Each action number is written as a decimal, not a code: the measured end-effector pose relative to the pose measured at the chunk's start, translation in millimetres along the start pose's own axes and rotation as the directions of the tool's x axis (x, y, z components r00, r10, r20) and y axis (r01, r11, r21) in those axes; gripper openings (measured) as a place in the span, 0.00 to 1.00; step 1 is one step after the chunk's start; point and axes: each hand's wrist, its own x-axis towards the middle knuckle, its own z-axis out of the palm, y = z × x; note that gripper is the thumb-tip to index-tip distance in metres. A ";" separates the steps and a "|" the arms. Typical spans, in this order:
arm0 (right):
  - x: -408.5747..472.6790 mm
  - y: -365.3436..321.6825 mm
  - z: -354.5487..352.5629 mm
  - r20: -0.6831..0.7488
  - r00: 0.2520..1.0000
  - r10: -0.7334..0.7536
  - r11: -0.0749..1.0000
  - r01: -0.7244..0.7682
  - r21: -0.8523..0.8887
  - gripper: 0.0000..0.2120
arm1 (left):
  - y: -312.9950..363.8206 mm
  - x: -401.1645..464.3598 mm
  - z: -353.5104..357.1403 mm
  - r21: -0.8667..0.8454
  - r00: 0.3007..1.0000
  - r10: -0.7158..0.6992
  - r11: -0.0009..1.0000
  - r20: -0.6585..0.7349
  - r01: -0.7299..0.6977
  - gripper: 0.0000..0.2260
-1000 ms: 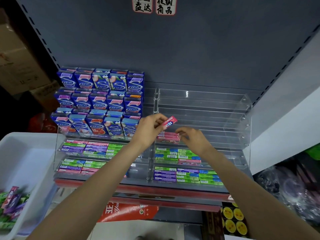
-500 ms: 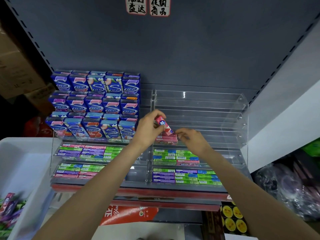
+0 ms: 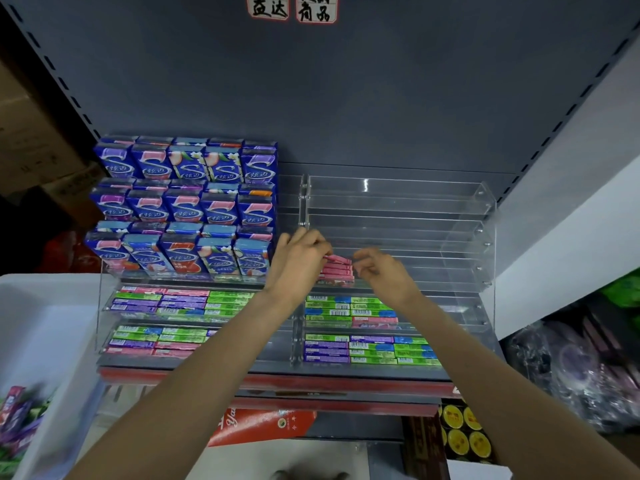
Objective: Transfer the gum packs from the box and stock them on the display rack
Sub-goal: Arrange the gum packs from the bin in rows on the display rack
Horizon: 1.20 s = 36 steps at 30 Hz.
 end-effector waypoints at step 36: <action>-11.2 -4.2 14.2 -0.003 0.994 -0.110 0.946 0.103 -0.307 0.21 | -7.2 -24.0 5.3 0.387 0.960 0.196 0.884 0.201 -0.262 0.21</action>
